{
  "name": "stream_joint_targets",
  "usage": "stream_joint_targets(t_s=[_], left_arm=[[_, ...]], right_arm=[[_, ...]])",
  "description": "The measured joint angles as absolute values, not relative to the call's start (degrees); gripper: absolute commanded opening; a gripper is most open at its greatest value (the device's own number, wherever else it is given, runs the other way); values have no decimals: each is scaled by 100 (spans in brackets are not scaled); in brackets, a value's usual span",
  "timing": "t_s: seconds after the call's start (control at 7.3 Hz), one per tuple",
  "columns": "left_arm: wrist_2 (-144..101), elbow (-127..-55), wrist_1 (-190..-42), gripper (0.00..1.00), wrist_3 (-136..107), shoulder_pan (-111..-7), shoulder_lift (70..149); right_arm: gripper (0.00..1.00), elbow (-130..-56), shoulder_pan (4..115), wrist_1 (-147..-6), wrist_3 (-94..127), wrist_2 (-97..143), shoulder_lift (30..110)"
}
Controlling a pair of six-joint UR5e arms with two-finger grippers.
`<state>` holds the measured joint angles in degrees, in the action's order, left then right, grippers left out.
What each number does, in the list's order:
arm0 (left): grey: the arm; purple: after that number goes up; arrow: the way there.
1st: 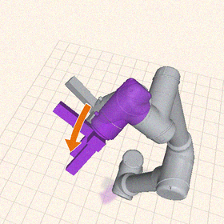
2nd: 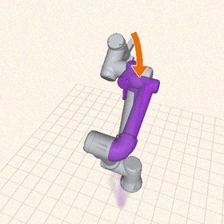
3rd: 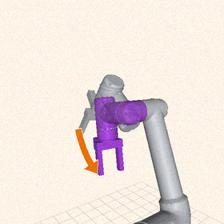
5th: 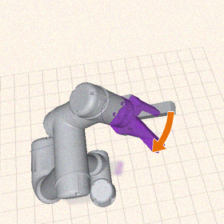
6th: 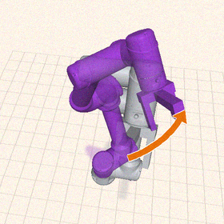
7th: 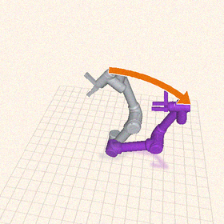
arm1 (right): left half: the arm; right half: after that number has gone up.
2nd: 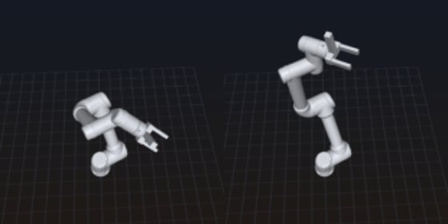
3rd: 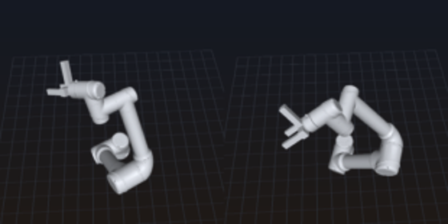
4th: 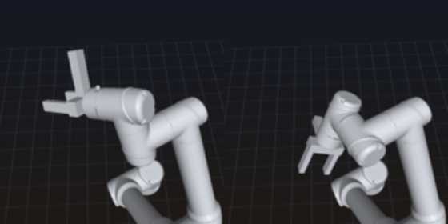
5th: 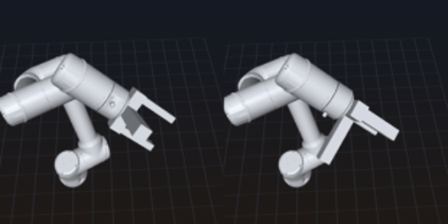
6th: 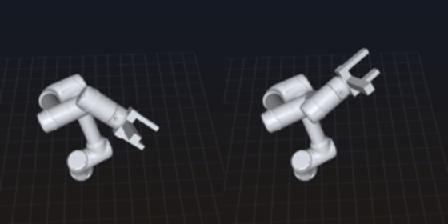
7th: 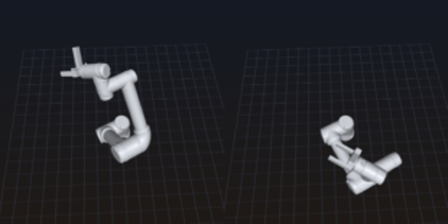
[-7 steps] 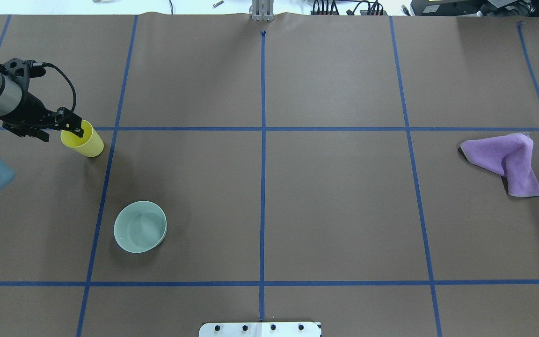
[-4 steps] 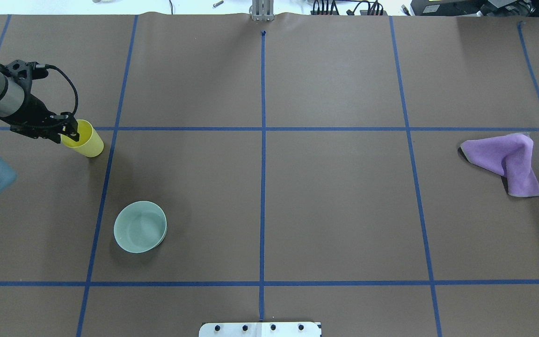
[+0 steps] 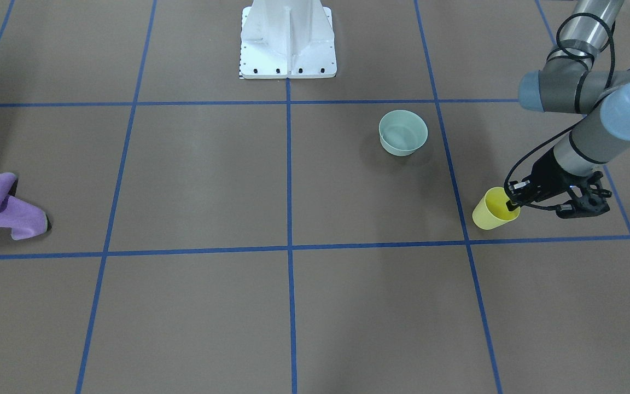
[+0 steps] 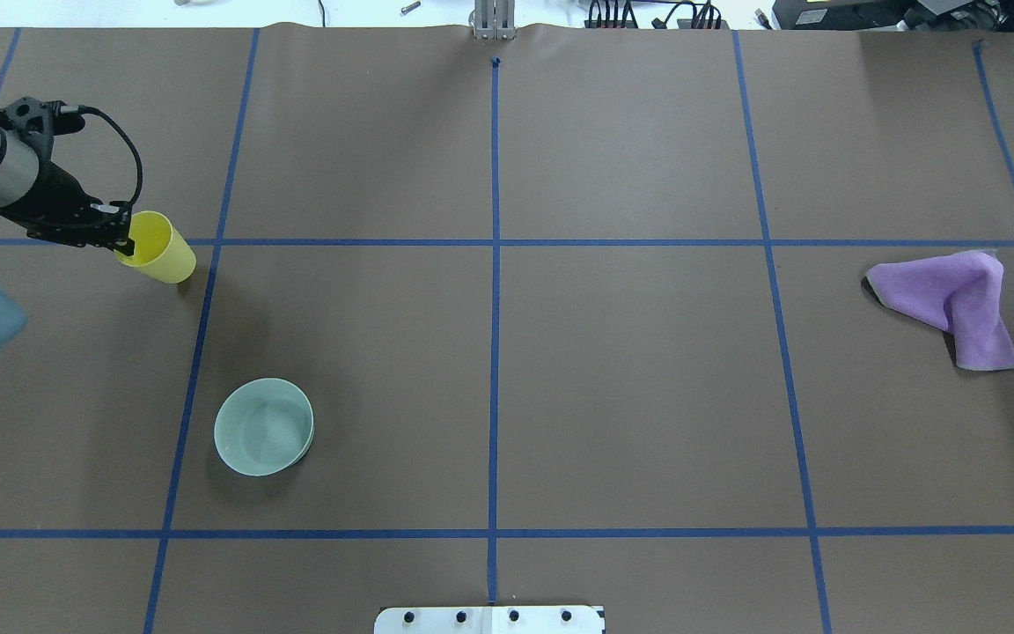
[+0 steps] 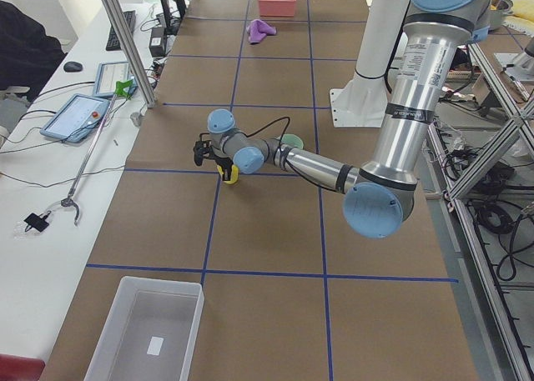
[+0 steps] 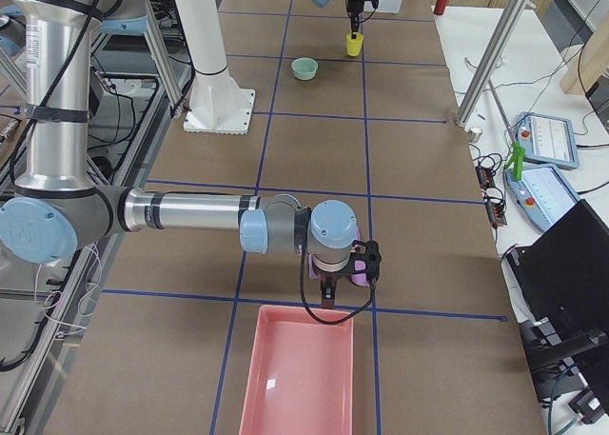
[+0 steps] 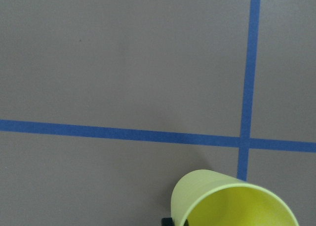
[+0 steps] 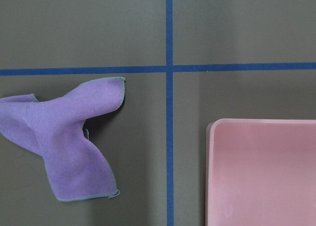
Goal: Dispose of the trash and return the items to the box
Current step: 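Lift the yellow cup with the left gripper and carry it into the clear bin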
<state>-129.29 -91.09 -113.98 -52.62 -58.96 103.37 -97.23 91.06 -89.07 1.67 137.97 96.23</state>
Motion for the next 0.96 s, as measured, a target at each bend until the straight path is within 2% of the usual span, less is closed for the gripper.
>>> stream_joint_targets(t_s=[0.27,0.55,0.82,0.96], left_arm=[[-13330,-9172,-11251,0,-5020,-6619,10297],[-13427,-9133,-10037,0,-3389,-7594,10423],[-13445,-8599,-8886,0,-1435,-8620,10737],[-13452,-8163,-8774,0,-829,-9033,10809]], right_arm=[[100,-9731,9106,-8904,167,13812,9624],[100,-9746,9106,-8907,167,13824,9629],[100,-9759,9106,-8908,167,13934,9645],[100,-9762,9106,-8904,167,13965,9648]])
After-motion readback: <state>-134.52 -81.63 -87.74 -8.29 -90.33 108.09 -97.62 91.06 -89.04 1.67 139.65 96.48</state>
